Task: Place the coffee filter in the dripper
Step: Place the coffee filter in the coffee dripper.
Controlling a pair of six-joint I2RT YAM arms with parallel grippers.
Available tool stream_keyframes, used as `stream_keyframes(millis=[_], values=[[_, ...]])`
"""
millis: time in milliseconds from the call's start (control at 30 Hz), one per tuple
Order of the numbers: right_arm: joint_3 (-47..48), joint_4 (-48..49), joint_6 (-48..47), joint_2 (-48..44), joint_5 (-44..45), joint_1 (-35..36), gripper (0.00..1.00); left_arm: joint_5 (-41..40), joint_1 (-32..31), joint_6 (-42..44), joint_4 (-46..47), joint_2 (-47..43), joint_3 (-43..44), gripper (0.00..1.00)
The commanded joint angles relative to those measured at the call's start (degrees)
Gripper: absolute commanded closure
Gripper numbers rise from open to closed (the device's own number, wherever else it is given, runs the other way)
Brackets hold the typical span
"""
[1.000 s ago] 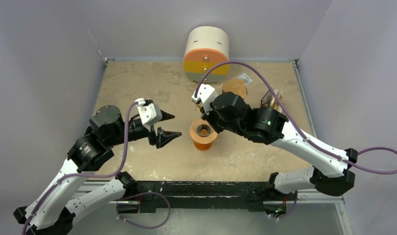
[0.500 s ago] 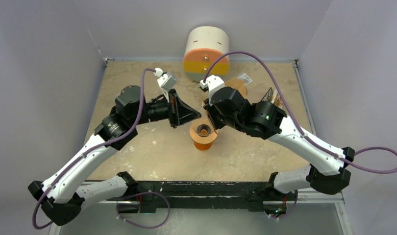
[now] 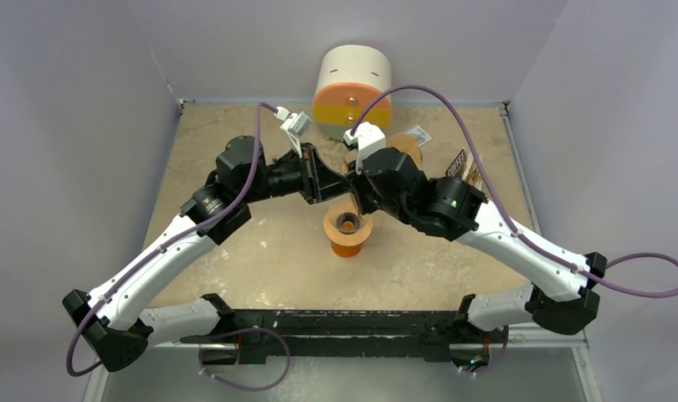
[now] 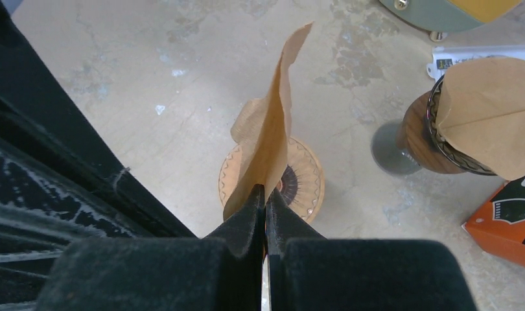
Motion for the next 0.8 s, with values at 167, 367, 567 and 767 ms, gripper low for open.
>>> stream_keyframes(millis=[167,367,567,767], values=[[-3.33,5.85,-0.02,-2.24,0.80,0.18,1.00,-7.60,-0.18,-1.77,-2.04,-0.44,2.14,1.00],[-4.62,7.69,0.77,-3.58,0.44,0.17,1.00,-7.62,-0.19,-3.33,-1.51,1.21,1.72,1.00],[-5.73,9.39,2.63,-4.89,0.93,0.14,1.00,-8.74,-0.17,-3.79,-2.03,2.94,1.57,1.00],[-6.21,10.33,3.93,-4.88,0.69,0.12,1.00,-8.77,-0.49,-4.04,-0.87,4.46,1.64,1.00]])
